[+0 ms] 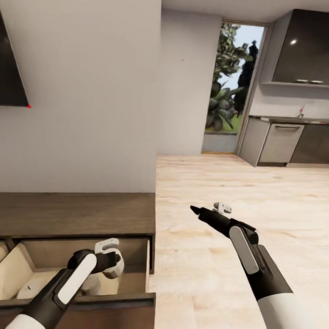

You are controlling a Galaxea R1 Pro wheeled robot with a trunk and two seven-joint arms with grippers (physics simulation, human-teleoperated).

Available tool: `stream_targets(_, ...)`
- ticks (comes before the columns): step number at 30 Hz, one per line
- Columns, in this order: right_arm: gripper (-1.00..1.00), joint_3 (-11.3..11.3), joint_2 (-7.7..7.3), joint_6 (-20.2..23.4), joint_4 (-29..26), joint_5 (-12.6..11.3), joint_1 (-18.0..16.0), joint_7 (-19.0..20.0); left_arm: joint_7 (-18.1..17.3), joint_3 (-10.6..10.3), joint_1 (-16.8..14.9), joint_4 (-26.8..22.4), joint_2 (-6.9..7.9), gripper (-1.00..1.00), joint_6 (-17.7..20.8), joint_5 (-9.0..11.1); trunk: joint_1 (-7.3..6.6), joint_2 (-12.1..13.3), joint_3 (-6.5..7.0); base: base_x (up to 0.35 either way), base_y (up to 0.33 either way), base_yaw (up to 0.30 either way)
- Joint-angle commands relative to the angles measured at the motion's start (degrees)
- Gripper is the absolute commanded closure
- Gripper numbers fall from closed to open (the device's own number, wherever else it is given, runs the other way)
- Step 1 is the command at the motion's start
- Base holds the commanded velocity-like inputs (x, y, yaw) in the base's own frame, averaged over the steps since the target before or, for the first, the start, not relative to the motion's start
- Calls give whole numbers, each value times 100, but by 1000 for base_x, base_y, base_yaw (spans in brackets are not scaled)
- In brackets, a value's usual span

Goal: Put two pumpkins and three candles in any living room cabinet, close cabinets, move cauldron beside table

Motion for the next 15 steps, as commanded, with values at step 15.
stream_targets(15,-100,13,-12,16,-15,-32,-5,-30,59,-27,-6,7,3,100,0,60,0,-3,13,99,-57,115)
